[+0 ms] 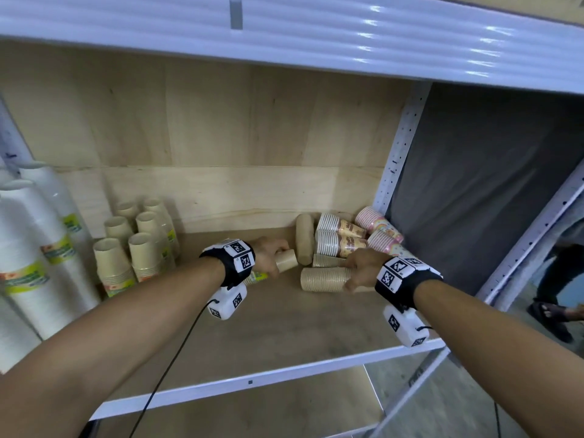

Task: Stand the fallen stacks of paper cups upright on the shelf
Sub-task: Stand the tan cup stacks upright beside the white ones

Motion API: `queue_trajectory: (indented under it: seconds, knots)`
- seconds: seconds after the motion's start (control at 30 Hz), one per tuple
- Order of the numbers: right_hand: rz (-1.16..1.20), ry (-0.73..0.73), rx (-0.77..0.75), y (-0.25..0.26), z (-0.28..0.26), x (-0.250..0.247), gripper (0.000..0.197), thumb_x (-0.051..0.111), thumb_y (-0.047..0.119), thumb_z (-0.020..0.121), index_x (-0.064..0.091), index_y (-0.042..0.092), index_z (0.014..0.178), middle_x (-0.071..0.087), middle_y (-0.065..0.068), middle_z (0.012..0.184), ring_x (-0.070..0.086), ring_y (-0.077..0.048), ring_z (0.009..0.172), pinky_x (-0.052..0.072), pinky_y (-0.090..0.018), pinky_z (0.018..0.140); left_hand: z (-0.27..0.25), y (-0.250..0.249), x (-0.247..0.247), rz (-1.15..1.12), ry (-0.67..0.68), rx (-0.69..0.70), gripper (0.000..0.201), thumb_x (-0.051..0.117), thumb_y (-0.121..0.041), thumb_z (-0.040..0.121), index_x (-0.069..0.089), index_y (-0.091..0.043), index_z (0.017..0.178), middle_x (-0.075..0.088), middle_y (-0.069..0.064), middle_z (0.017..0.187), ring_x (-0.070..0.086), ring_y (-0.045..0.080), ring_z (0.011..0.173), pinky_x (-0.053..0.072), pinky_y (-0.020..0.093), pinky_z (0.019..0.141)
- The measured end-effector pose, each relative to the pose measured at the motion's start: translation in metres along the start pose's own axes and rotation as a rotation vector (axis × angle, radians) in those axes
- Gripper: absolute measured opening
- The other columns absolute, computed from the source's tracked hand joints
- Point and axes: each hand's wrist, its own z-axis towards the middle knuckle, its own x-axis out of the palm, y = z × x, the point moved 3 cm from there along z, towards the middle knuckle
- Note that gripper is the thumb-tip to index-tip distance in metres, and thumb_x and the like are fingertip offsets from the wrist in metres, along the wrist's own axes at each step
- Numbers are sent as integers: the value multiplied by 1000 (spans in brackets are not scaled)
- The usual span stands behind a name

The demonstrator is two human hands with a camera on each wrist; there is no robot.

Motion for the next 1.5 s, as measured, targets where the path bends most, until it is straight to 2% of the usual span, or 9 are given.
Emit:
queue_trajectory:
  seconds: [0.23,0.47,0.63,0.77,1.0,1.1,1.27,1.37,1.5]
  knots:
    - [41,-87,-88,36,2,-40,54,81,35,72,63,19,120,60,1,122,55,-16,101,46,-26,80,-23,10,-30,-73,-92,-23,62,78,-24,74,48,-21,129,56,-1,121,59,21,104,52,34,86]
    - [31,-92,-243,91,9,-62,42,80,23,77,65,15,115,54,8,96,52,-11,87,33,-15,52,-56,32,-54,-127,-156,-81,55,80,-21,76,51,-23,122,56,-4,113,55,17,95,45,25,72]
    - [-9,-87,-325,128,14,-67,51,78,27,76,60,16,122,56,1,114,53,-14,94,41,-21,64,-85,47,-66,-113,-144,-145,55,79,-21,78,50,-21,126,51,-4,127,58,20,99,54,33,78]
    - [-46,-87,-401,162,13,-72,41,77,18,77,65,15,117,55,5,101,54,-13,90,38,-16,55,-108,60,-72,-169,-126,-221,51,75,-15,82,51,-17,127,51,0,125,61,19,75,51,24,51]
    - [-103,-86,-552,228,5,-73,40,77,21,77,66,14,115,56,3,99,56,-14,90,48,-25,74,-156,88,-82,-227,-212,-363,49,76,-15,77,58,-13,122,60,3,119,69,27,99,59,35,74]
    - [-121,-97,-622,255,-2,-70,43,77,24,77,66,13,117,57,2,97,56,-16,90,49,-30,80,-178,101,-83,-231,-218,-421,38,78,-17,74,59,-16,107,62,5,110,70,25,86,60,33,69]
    - [-87,-134,-672,294,-8,-61,40,77,26,76,68,14,113,58,3,85,57,-17,83,42,-24,69,-209,117,-85,-170,-253,-495,27,76,-13,78,55,-16,93,55,-1,85,59,16,64,47,20,46]
    - [-83,-132,-707,314,-10,-53,35,75,22,77,69,12,110,54,6,74,57,-17,79,41,-22,58,-222,129,-83,-137,-269,-536,29,78,-16,76,54,-20,91,56,-3,86,62,20,78,44,24,51]
    - [-39,-131,-734,332,-10,-45,36,76,26,77,68,7,107,61,-2,87,59,-19,80,42,-23,60,-232,140,-78,-118,-264,-542,35,79,-16,73,63,-17,105,66,5,101,68,25,86,55,32,60]
